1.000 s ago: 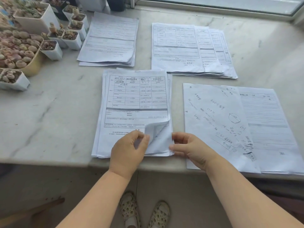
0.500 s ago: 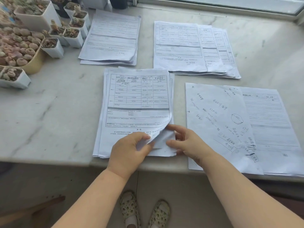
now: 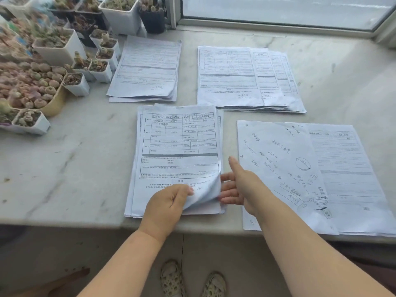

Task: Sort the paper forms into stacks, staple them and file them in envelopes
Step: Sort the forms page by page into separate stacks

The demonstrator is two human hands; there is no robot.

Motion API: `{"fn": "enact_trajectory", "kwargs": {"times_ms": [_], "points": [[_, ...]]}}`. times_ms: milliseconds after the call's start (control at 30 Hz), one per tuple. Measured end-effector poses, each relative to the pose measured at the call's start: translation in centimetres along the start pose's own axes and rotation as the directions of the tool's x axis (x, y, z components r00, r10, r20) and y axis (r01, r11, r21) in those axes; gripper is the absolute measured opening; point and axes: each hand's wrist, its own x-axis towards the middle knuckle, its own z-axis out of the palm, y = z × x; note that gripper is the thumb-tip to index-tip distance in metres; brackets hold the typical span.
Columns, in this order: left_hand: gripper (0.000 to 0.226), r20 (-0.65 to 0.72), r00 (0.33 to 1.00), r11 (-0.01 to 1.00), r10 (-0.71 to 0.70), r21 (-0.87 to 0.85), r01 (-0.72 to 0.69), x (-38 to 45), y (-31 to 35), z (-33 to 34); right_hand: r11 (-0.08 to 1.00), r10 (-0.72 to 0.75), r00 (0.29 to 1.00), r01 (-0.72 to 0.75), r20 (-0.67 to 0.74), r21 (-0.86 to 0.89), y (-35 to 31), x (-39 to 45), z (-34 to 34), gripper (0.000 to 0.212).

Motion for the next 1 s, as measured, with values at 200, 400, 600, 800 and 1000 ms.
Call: {"fn": "enact_trajectory", "kwargs": {"times_ms": [200, 400, 600, 800, 1000], "points": [[0.038, 0.062, 0.998, 0.998, 0.008, 0.066, -0.012, -0.7, 2.7, -1.2, 0.902, -0.161, 0.986, 0.133, -0.034, -0.410, 0.6, 0.3, 1.6, 0.022], [0.027, -0.266, 0.912, 0.950, 0.312, 0.104, -0.295, 0.7, 8.2, -3.7, 0.944, -0.287, 0.957, 0.276, -0.038, -0.178, -0.9, -2.0, -2.6, 0.021], [0.029, -0.355, 0.857, 0.926, 0.372, 0.084, -0.367, 6.8, 11.8, -4.1, 0.902, -0.262, 0.940, 0.319, -0.219, 0.291, -6.3, -0.6, -9.5, 0.025], [0.028, -0.133, 0.937, 0.943, 0.324, 0.120, -0.309, 17.0, 10.8, -0.3, 0.707, -0.143, 0.869, 0.424, -0.473, 0.566, -13.6, 4.8, -16.8, 0.032], [0.025, -0.139, 0.990, 0.957, 0.022, -0.284, -0.061, 26.0, 12.2, 2.2, 0.852, -0.285, 0.798, 0.465, -0.531, 0.240, -18.4, 10.2, -18.1, 0.028]]}}
